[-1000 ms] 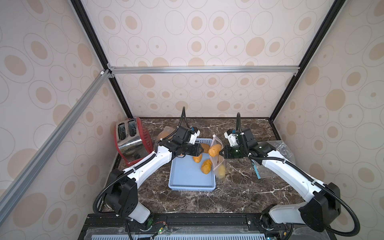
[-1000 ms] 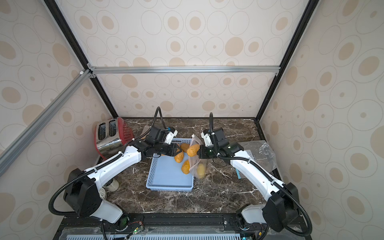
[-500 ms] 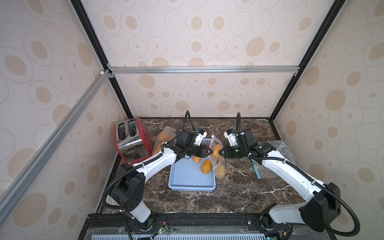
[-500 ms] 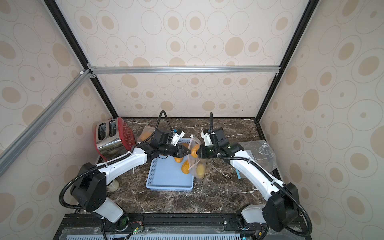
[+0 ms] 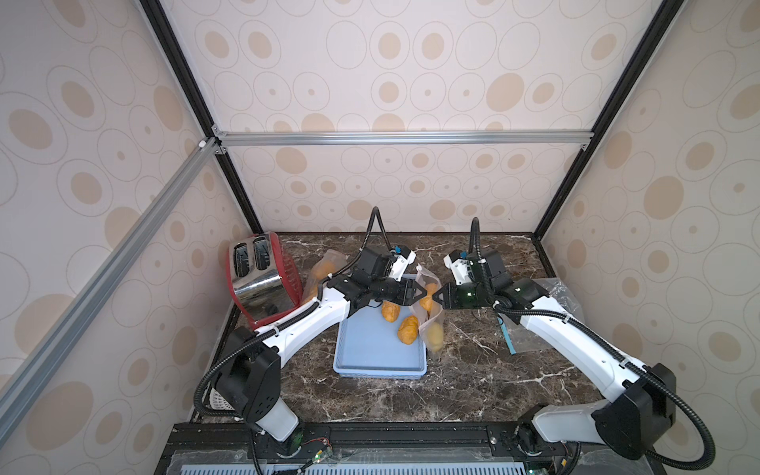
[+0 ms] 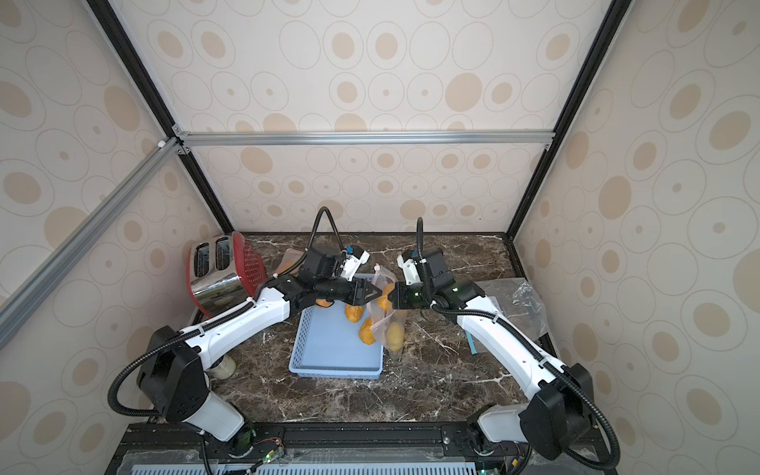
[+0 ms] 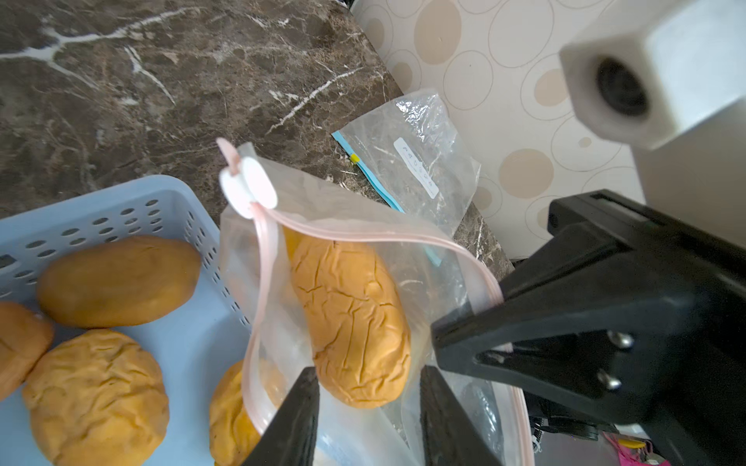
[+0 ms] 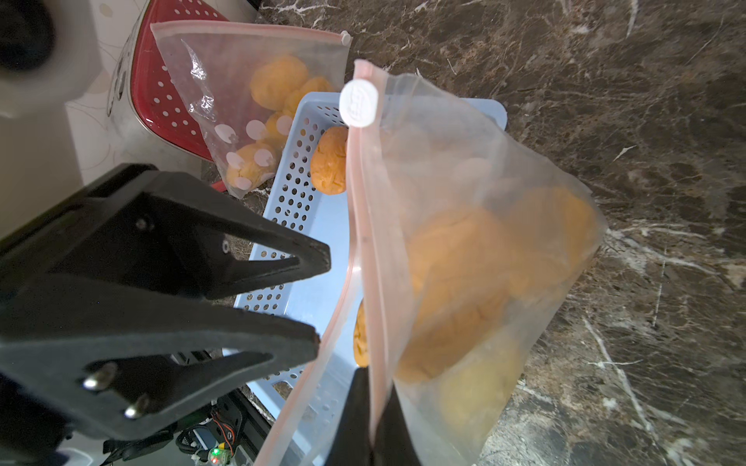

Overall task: Put the potatoes into a zipper bag and zip it
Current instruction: Adjust the potato in the zipper food storage bag.

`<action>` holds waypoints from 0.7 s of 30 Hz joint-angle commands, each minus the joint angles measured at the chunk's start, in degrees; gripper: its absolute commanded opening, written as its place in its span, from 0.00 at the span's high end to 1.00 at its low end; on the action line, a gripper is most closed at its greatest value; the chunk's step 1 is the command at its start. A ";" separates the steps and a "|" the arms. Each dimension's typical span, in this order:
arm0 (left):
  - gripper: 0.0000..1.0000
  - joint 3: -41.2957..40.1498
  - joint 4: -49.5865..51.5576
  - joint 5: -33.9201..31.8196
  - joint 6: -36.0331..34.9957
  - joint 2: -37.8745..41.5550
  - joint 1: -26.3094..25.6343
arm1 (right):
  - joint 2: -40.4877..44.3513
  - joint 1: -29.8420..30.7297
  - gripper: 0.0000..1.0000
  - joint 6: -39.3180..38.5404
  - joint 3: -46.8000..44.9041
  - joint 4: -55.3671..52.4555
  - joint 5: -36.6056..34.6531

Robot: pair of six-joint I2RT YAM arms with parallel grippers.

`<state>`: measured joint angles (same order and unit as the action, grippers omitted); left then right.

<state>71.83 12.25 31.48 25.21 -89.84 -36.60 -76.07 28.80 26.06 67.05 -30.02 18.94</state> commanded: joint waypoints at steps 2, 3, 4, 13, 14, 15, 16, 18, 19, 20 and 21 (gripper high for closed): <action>0.60 1.73 1.09 -2.99 -0.94 -0.23 -0.02 | 2.00 -0.19 1.00 -0.52 -1.40 3.07 -0.39; 0.61 1.90 0.09 -2.19 -0.46 -1.09 -0.04 | 1.81 -0.22 1.00 -0.49 -1.45 3.10 -0.15; 0.62 2.14 -1.15 -0.73 -0.08 -1.91 -0.27 | 1.64 -0.16 1.00 -0.49 -1.40 3.06 0.16; 0.71 8.96 3.07 -4.22 -1.70 -8.59 -3.50 | 0.84 -0.19 1.00 -0.85 -1.23 2.60 0.65; 0.71 9.24 3.59 -3.95 -1.55 -9.43 -3.56 | 0.79 -0.15 1.00 -0.85 -1.22 2.55 0.63; 0.72 9.38 3.77 -2.64 -1.32 -10.15 -3.57 | 0.84 -0.14 1.00 -0.92 -1.22 2.52 0.42; 0.72 9.53 3.81 -0.62 -1.43 -10.66 -3.77 | 0.75 -0.18 1.00 -0.99 -1.21 2.42 0.44; 0.72 9.60 3.89 2.12 -1.88 -10.64 -4.33 | 0.83 -0.22 1.00 -1.23 -1.05 2.12 -0.09; 0.73 9.48 4.16 3.02 -2.35 -10.05 -4.62 | 0.84 -0.20 1.00 -1.43 -1.00 1.94 -0.50; 0.72 9.33 4.66 3.84 -3.03 -9.51 -4.81 | 0.92 -0.15 1.00 -1.56 -0.95 1.77 -0.83; 0.72 9.14 5.26 4.10 -3.63 -8.54 -4.80 | 1.07 -0.15 1.00 -1.54 -1.02 1.80 -0.96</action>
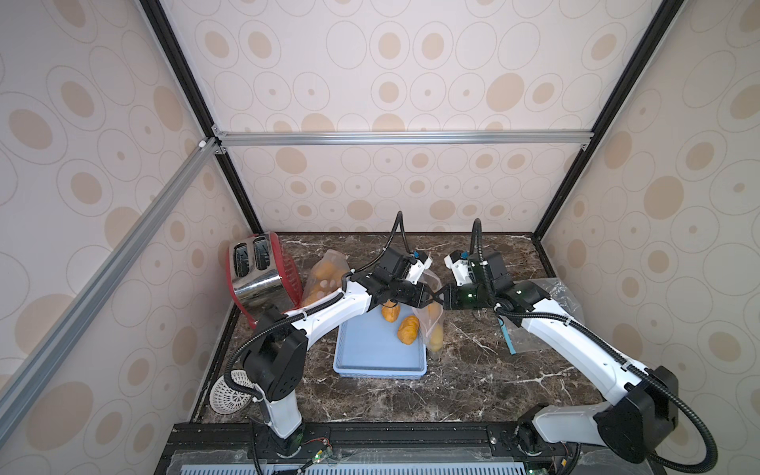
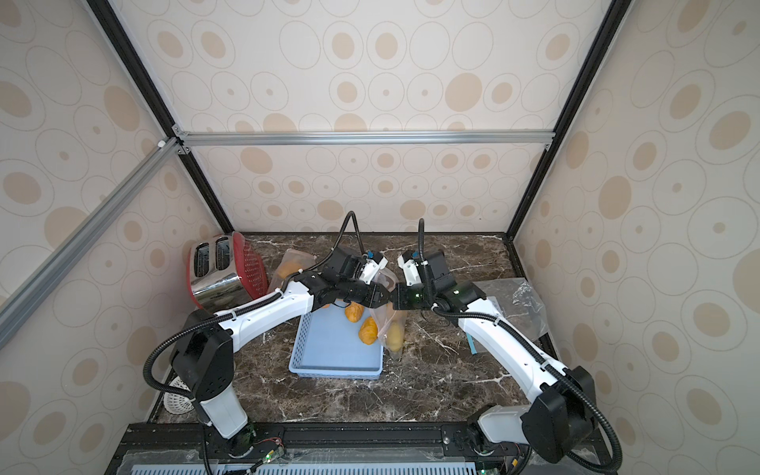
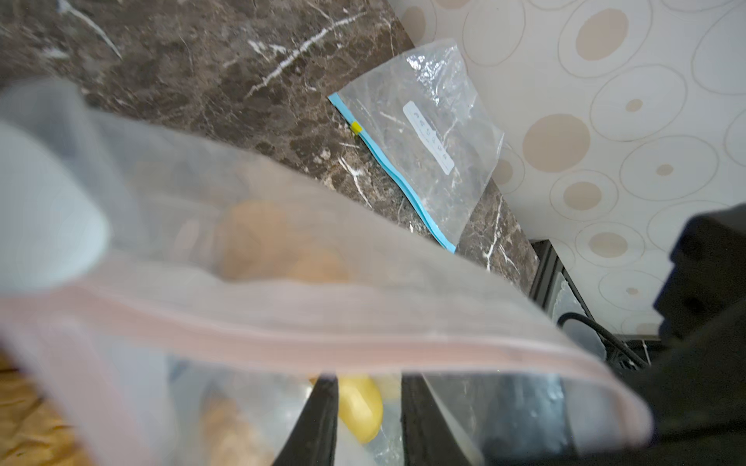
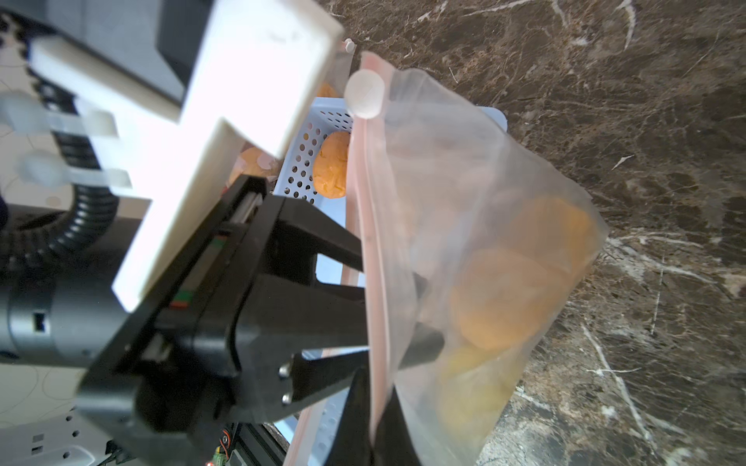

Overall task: Put the potatoes into a zipper bag and zip it
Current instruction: Adjust the potato in the zipper food storage bag, then pick up the potato from the basket.

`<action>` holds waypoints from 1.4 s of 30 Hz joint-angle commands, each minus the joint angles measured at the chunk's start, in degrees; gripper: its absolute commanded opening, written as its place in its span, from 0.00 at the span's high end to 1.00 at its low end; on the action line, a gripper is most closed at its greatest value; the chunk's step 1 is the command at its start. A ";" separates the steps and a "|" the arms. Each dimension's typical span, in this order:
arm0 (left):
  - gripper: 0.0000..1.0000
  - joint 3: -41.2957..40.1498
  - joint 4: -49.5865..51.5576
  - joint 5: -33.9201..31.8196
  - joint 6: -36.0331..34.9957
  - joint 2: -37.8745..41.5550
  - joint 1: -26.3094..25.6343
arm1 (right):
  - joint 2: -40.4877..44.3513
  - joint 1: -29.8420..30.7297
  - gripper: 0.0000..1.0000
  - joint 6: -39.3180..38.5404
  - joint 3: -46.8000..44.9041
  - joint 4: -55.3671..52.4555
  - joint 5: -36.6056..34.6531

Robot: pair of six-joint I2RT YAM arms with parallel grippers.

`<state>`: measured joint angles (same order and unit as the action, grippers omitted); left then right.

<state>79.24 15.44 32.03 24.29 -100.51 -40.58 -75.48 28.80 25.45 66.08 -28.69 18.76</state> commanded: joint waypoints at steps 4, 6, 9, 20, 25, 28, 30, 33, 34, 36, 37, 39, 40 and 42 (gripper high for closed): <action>0.68 1.30 5.58 -1.76 -4.52 6.55 -0.60 | 0.90 -0.15 1.00 -0.93 -0.50 0.72 -1.04; 0.67 0.47 5.92 -6.13 -4.39 9.23 -0.41 | 1.17 -0.15 1.00 -1.05 -0.69 0.80 -1.11; 0.64 -2.72 4.34 -11.83 -3.23 14.35 -0.12 | 1.94 -0.16 1.00 -1.39 -1.67 1.32 -1.74; 0.52 -23.16 -3.30 -17.84 0.46 22.73 2.76 | 7.78 -0.32 1.00 -1.19 -7.72 6.90 -8.60; 0.45 -27.50 -9.84 -13.76 2.42 18.27 2.71 | 8.28 -0.27 1.00 -0.67 -7.91 7.60 -8.30; 0.44 -28.49 -11.21 -13.68 2.45 17.19 2.78 | 8.18 -0.32 1.00 1.85 -4.08 1.76 -11.33; 0.43 -28.59 -11.29 -14.51 2.18 17.10 2.74 | 8.73 -0.30 1.00 5.61 -0.88 -1.91 -13.60; 0.40 -28.39 -11.37 -15.11 1.90 16.51 2.78 | 11.42 -0.32 1.00 14.11 -1.59 1.74 -15.38; 0.39 -28.42 -11.69 -15.12 1.90 16.12 2.71 | 12.41 -0.32 1.00 16.45 -2.60 3.74 -16.73; 0.38 -28.24 -11.97 -14.82 1.90 15.25 2.70 | 13.03 -0.32 1.00 19.61 -3.07 4.37 -21.05; 0.37 -28.07 -12.14 -14.57 1.92 14.86 2.70 | 12.89 -0.28 1.00 19.94 -2.78 3.85 -22.84; 0.36 -27.76 -12.82 -13.90 1.71 13.92 2.71 | 12.38 -0.32 1.00 20.68 -2.26 2.38 -25.34; 0.35 -27.45 -13.30 -13.08 1.35 13.32 2.71 | 12.24 -0.32 1.00 19.93 -2.57 3.02 -25.24; 0.34 -27.05 -15.13 -10.62 0.86 12.36 2.74 | 11.96 -0.26 1.00 18.70 -2.72 2.69 -25.26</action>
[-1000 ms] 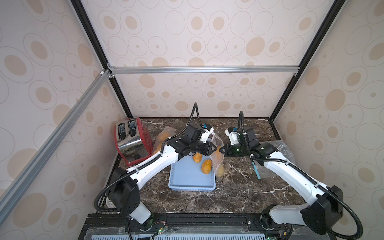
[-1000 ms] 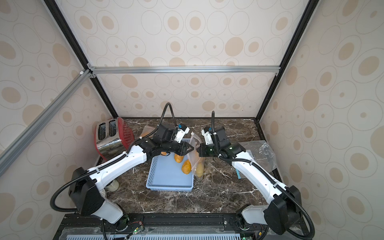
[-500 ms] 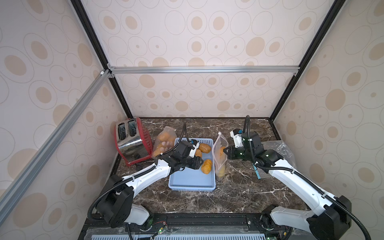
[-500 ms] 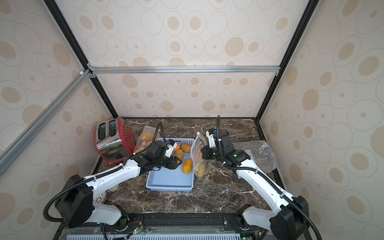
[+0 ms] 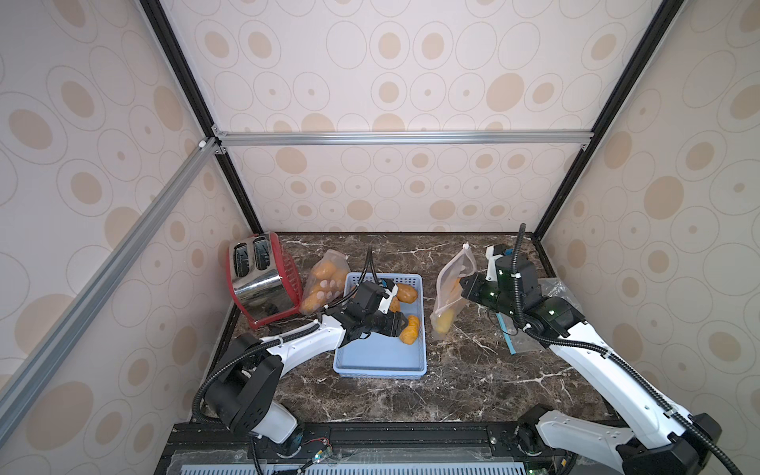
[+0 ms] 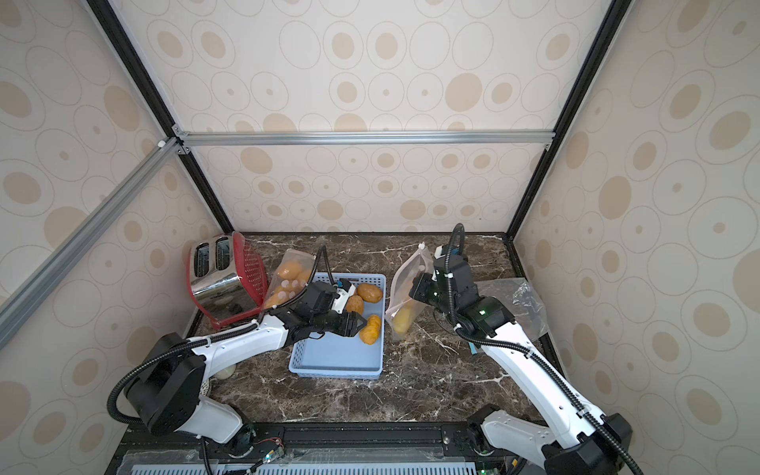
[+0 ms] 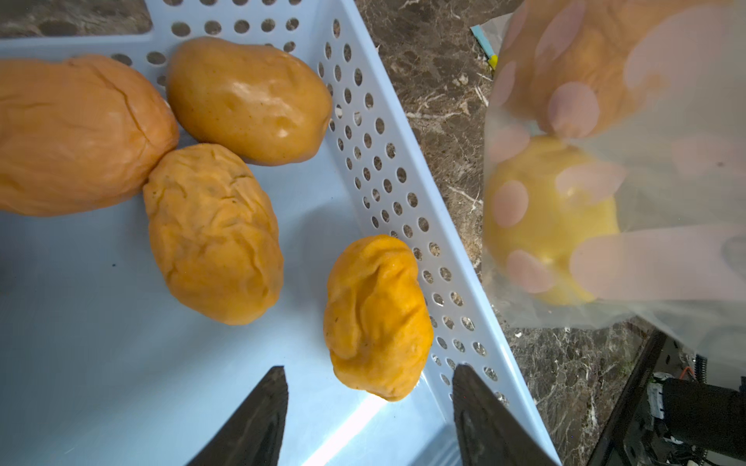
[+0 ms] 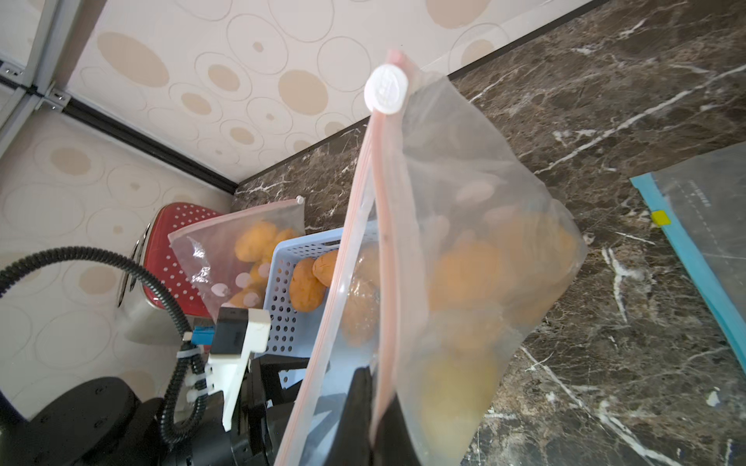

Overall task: Put the potatoes into a zipper bag and zip it
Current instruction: Pick up the potato from the basket.

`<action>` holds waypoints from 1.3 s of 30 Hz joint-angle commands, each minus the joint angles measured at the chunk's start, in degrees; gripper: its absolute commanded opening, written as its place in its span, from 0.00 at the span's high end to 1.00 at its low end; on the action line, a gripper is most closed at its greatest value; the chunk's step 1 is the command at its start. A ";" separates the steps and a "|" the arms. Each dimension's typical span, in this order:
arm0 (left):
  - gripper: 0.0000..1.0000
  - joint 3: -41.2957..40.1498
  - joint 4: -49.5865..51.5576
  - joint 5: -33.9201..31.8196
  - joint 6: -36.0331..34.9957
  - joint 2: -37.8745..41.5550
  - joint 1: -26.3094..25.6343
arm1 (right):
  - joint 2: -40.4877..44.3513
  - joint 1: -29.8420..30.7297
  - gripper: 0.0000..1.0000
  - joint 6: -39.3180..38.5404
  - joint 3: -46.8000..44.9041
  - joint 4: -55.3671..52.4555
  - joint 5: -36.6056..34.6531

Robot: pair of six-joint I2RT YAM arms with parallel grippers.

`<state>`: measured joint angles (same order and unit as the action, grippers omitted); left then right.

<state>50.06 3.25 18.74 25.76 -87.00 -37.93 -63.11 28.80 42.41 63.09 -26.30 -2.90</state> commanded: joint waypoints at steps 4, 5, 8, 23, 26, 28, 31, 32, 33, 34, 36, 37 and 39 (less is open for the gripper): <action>0.33 3.56 -3.86 5.26 -1.17 -4.64 0.13 | 0.11 -0.39 1.00 -2.45 -1.12 0.32 -2.84; 0.33 3.83 -3.69 5.17 -1.15 -5.51 0.04 | 0.09 -0.55 1.00 -3.24 -1.49 0.43 -2.00; 0.33 3.55 -4.45 5.66 -1.01 -7.14 0.05 | -0.74 -1.74 1.00 -6.45 -2.09 1.13 4.54; 0.33 6.47 -6.17 3.46 2.54 -15.88 -2.03 | -6.07 -2.49 1.00 -10.93 -4.03 2.15 11.63; 0.39 6.23 -5.64 3.41 2.29 -15.70 -2.15 | -6.53 -2.47 1.00 -10.91 -4.28 2.27 12.11; 0.45 5.84 -5.40 3.27 2.23 -15.01 -2.12 | -6.54 -2.49 1.00 -10.93 -4.53 2.55 12.17; 0.54 5.33 -5.00 2.79 2.10 -13.29 -2.10 | -6.42 -2.49 1.00 -10.99 -4.75 2.68 12.30; 0.55 5.17 -5.00 2.56 2.09 -12.80 -2.10 | -6.41 -2.49 1.00 -11.04 -4.90 2.73 12.30; 0.55 5.13 -4.75 2.30 2.02 -12.16 -2.12 | -6.33 -2.45 1.00 -11.27 -5.06 2.91 12.41; 0.55 5.14 -4.23 2.02 1.85 -11.44 -2.15 | -6.36 -2.51 1.00 -11.22 -5.08 3.16 12.56; 0.55 5.18 -3.46 1.35 1.75 -9.65 -2.16 | -6.45 -2.51 1.00 -11.21 -5.09 3.32 12.91; 0.56 4.97 -3.16 1.06 1.67 -8.41 -2.12 | -6.64 -2.50 1.00 -11.30 -5.07 3.36 13.28; 0.56 4.89 -2.37 0.48 1.36 -6.01 -2.15 | -6.79 -2.44 1.00 -11.67 -4.99 3.13 13.70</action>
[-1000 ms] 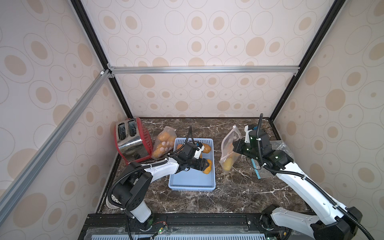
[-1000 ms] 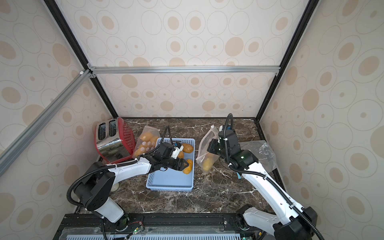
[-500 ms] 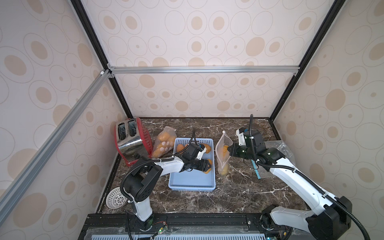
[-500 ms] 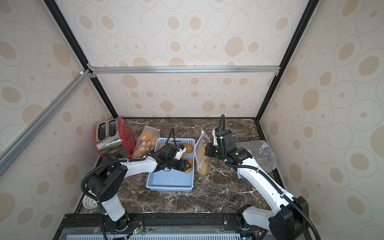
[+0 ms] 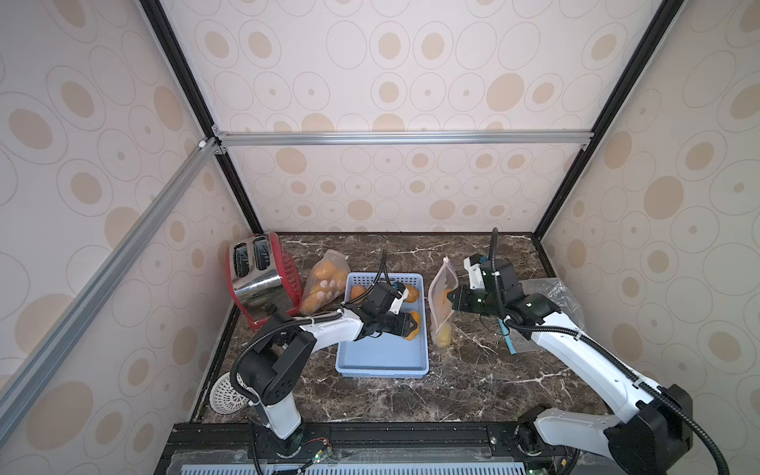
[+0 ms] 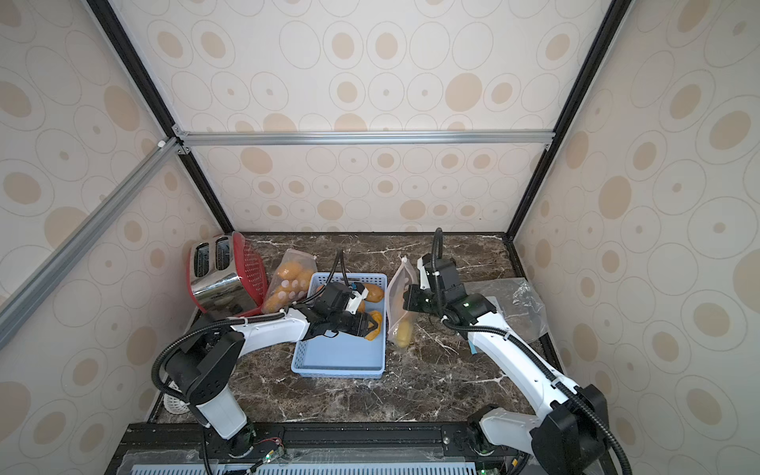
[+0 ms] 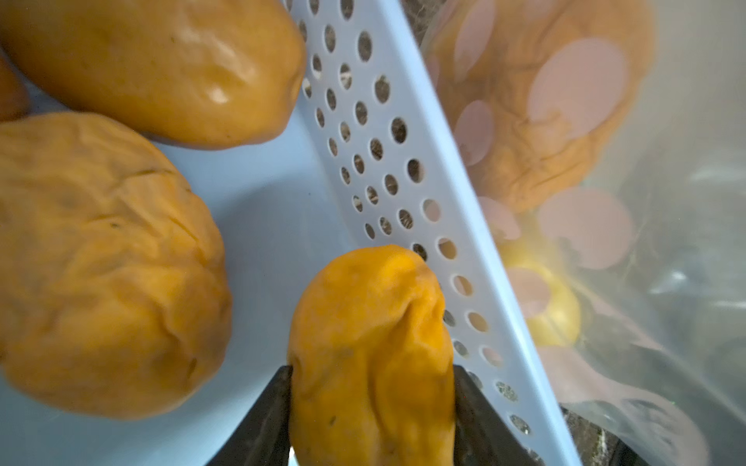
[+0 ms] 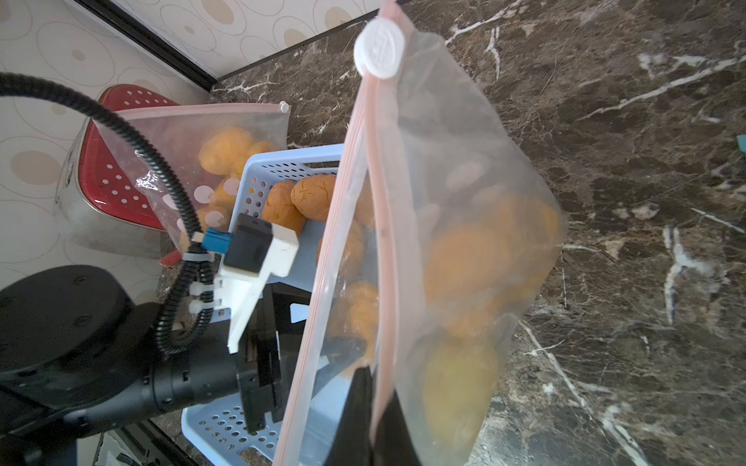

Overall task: Put the potatoes into a zipper bag and zip it
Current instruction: Pick up the potato from the basket, then place the potato into the zipper food storage bag.

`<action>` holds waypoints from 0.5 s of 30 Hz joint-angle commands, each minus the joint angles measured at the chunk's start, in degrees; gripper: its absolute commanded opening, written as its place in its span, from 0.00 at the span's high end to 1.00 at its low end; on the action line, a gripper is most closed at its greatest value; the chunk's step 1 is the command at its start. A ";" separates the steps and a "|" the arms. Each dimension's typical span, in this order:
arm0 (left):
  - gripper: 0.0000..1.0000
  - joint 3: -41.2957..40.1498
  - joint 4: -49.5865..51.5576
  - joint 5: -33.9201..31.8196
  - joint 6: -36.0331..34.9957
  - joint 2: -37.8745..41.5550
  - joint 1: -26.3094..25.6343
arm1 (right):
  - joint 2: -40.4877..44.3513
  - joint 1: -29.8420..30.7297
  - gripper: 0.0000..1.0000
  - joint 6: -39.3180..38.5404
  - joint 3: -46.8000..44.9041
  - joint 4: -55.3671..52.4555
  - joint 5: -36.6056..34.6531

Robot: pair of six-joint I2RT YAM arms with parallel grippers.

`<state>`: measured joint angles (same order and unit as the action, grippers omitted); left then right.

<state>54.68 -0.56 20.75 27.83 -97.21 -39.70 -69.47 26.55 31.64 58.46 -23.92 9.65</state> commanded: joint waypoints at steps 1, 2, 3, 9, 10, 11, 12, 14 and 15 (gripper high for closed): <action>0.56 0.31 2.21 -2.34 -0.84 5.53 -0.33 | -0.56 -0.26 1.00 -1.03 -0.25 0.67 1.33; 0.56 0.34 2.74 -2.72 -0.88 6.68 -0.37 | -0.63 -0.19 1.00 -0.98 -0.19 0.63 1.42; 0.57 0.49 3.34 -3.14 -1.09 8.00 -0.22 | -0.66 -0.25 1.00 -1.09 -0.24 0.65 1.66; 0.57 4.94 8.23 -6.26 -1.73 14.48 -0.15 | -0.89 -0.26 1.00 -1.67 -0.12 1.37 4.28; 0.57 6.19 8.59 -6.21 -1.67 15.02 -0.20 | -1.01 -0.20 1.00 -1.76 -0.11 1.37 4.54; 0.58 7.69 8.58 -5.57 -1.52 15.49 -0.17 | -1.11 -0.22 1.00 -1.76 -0.03 1.35 4.84; 0.59 9.27 8.16 -4.40 -1.32 15.63 -0.19 | -1.21 -0.20 1.00 -1.84 -0.01 1.32 4.99; 0.59 12.22 6.56 -0.50 -0.54 15.07 -0.16 | -1.41 -0.26 1.00 -1.84 -0.01 1.26 5.11; 0.59 13.86 5.84 1.61 -0.21 14.35 -0.12 | -1.40 -0.26 1.00 -1.91 0.03 1.28 5.17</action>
<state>63.16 6.52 18.04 27.42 -83.09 -39.70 -70.39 26.52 30.48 58.46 -23.44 13.63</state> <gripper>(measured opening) 0.531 0.042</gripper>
